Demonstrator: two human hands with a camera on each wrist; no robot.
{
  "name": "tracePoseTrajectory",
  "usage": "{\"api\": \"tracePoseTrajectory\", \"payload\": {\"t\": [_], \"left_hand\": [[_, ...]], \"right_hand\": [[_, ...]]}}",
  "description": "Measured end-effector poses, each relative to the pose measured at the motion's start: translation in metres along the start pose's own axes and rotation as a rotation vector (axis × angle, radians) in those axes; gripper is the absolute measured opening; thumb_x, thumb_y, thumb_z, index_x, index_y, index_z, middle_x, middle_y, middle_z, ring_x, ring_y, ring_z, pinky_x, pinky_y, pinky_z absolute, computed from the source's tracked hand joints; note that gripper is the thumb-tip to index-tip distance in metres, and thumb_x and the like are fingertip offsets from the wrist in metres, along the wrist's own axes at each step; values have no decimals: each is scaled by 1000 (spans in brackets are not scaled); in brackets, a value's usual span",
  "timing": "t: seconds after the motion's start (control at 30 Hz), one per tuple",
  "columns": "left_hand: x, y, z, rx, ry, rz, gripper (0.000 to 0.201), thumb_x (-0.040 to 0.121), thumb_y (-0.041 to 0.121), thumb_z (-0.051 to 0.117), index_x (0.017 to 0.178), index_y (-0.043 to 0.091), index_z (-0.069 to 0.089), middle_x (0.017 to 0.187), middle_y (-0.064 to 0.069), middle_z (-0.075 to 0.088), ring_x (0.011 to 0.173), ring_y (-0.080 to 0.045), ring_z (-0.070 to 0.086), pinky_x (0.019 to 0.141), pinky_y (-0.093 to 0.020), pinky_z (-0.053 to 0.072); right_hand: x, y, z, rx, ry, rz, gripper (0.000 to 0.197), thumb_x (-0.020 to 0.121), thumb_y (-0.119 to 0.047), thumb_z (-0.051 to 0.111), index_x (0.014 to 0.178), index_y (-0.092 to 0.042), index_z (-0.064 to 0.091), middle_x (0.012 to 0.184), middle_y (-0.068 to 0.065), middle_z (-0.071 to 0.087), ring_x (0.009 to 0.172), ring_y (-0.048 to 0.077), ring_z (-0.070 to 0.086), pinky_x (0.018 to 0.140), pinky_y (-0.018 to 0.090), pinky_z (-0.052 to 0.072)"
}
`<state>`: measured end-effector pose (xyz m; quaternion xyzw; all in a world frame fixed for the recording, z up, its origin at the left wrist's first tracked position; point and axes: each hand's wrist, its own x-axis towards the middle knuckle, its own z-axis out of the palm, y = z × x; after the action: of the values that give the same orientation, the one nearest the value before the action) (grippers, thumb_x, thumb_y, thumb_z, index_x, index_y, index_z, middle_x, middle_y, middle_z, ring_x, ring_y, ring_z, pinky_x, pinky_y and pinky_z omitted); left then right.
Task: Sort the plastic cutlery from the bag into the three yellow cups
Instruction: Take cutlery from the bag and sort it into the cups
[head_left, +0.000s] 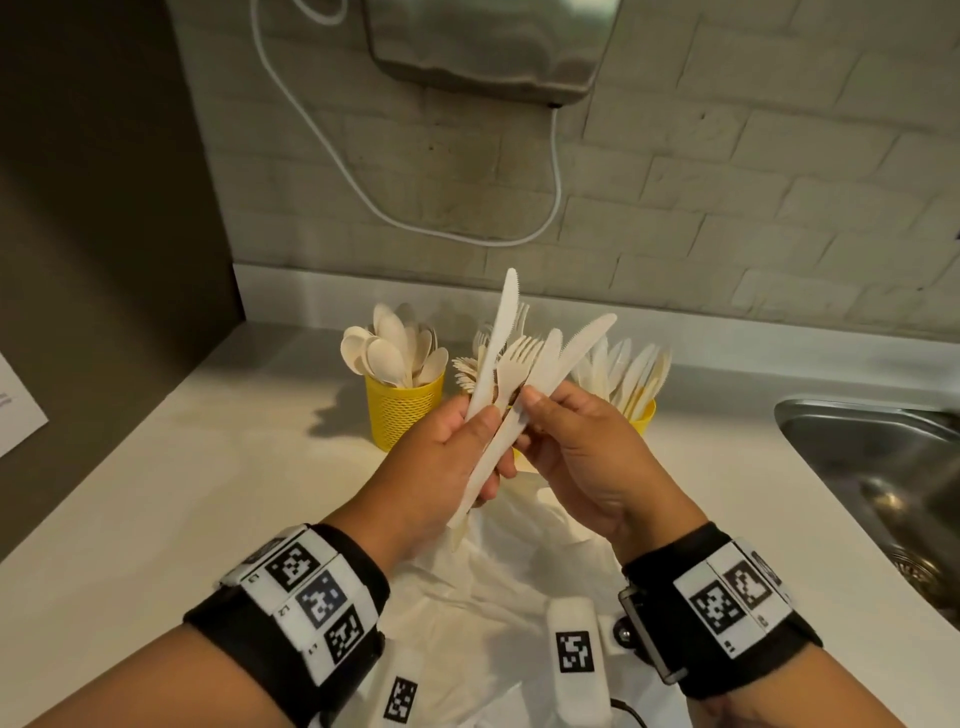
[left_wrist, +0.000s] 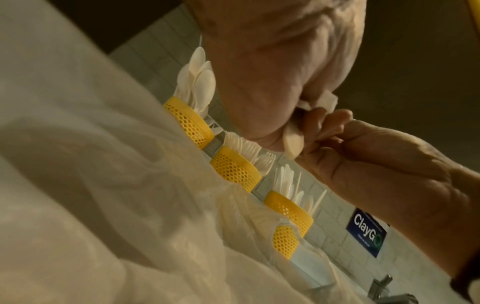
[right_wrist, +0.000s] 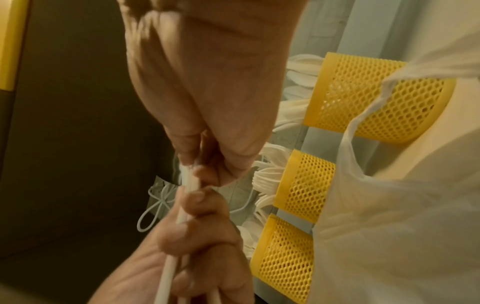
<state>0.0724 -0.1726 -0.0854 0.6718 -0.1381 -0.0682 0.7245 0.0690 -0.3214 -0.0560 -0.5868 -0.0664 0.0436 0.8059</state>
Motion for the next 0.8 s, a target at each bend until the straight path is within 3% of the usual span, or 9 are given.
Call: {"api": "tracePoseTrajectory", "payload": {"t": [0.13, 0.2, 0.3, 0.4, 0.5, 0.57, 0.63, 0.73, 0.8], "left_hand": [[1, -1, 2, 125, 64, 31, 20, 104, 32, 43, 109, 28, 61, 71, 0, 68, 58, -16, 63, 56, -28, 48], [2, -2, 4, 146, 93, 38, 18, 104, 28, 42, 111, 26, 59, 70, -2, 69, 58, -18, 65, 52, -28, 48], [3, -2, 2, 192, 134, 54, 16, 104, 25, 42, 107, 22, 58, 69, 0, 67, 55, -14, 62, 52, -26, 47], [3, -3, -4, 411, 261, 178, 18, 103, 29, 43, 98, 16, 54, 73, 3, 61, 59, -9, 54, 58, -25, 45], [5, -3, 0, 639, 321, 263, 11, 101, 23, 47, 108, 16, 52, 92, -1, 64, 82, -19, 62, 69, -36, 51], [10, -2, 10, 613, 316, 217, 18, 97, 18, 49, 112, 21, 59, 98, -2, 69, 91, -22, 65, 79, -42, 55], [15, -4, 19, 496, 310, 209, 22, 99, 25, 47, 108, 28, 66, 98, 1, 71, 93, -17, 67, 84, -43, 56], [12, -5, 21, 904, 337, 347, 38, 97, 16, 50, 134, 22, 52, 116, -1, 59, 107, -18, 57, 94, -33, 48], [7, -6, 20, 952, 327, 350, 55, 92, 10, 54, 145, 18, 39, 121, -7, 53, 110, -23, 51, 96, -32, 43]], "right_hand": [[8, 2, 3, 1, 140, -12, 24, 102, -13, 46, 105, 1, 66, 89, 18, 66, 82, 28, 60, 85, 39, 54], [13, 1, 4, 79, 258, -36, 25, 105, -19, 42, 100, -4, 62, 84, 15, 67, 82, 27, 66, 84, 39, 56], [19, -9, -4, 270, 445, -78, 25, 106, -25, 38, 93, -10, 53, 66, 6, 55, 56, 18, 62, 59, 31, 56], [12, -15, -9, 122, 404, -85, 23, 101, -30, 50, 84, -16, 50, 60, -2, 38, 45, 8, 34, 43, 21, 33], [0, -4, 10, -339, 240, -119, 28, 88, -35, 70, 79, -11, 57, 59, 4, 48, 49, 9, 40, 49, 27, 37], [0, 5, 24, -501, 228, -167, 35, 79, -41, 77, 84, -9, 62, 66, 6, 60, 55, 9, 52, 54, 29, 44], [7, 10, 30, -545, 298, -205, 34, 76, -47, 78, 85, -17, 64, 70, -2, 66, 62, 11, 63, 59, 32, 53], [14, 13, 30, -543, 347, -223, 31, 81, -49, 71, 83, -19, 62, 70, 0, 66, 67, 21, 66, 67, 48, 59], [16, 14, 30, -531, 362, -212, 31, 86, -46, 66, 83, -16, 62, 74, 9, 66, 70, 31, 66, 67, 53, 57]]}}
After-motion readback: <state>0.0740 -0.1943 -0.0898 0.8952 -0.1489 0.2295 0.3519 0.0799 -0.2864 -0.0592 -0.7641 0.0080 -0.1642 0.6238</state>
